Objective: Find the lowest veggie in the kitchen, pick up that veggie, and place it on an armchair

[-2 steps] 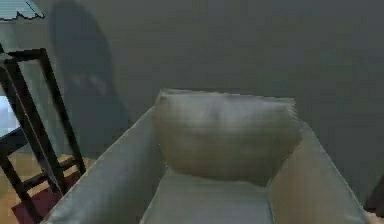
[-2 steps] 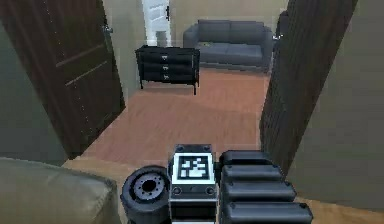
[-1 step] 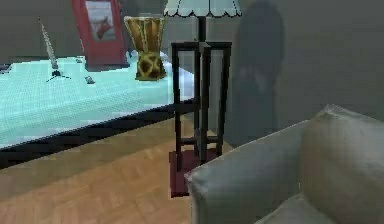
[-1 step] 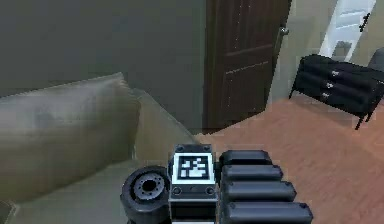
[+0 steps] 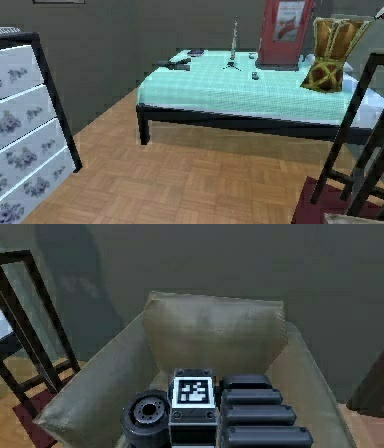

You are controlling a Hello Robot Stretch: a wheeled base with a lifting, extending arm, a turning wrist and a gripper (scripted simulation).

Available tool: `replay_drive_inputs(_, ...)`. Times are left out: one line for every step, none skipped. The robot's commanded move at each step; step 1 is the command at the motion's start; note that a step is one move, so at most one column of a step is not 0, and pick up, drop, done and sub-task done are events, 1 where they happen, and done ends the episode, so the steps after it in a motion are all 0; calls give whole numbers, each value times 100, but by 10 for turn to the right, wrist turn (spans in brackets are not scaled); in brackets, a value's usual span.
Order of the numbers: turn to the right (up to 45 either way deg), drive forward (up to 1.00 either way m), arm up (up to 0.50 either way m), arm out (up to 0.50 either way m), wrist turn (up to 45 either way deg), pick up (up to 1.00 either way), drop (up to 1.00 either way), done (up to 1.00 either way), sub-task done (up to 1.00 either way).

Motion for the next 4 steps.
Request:
replay_drive_inputs(-90, 0, 0, 0, 0, 0, 0, 0, 0)
replay_drive_inputs(0, 0, 0, 46, 0, 0, 0, 0, 0)
replay_drive_inputs(0, 0, 0, 0, 450, 0, 0, 0, 0)
replay_drive_inputs(0, 0, 0, 0, 450, 0, 0, 0, 0)
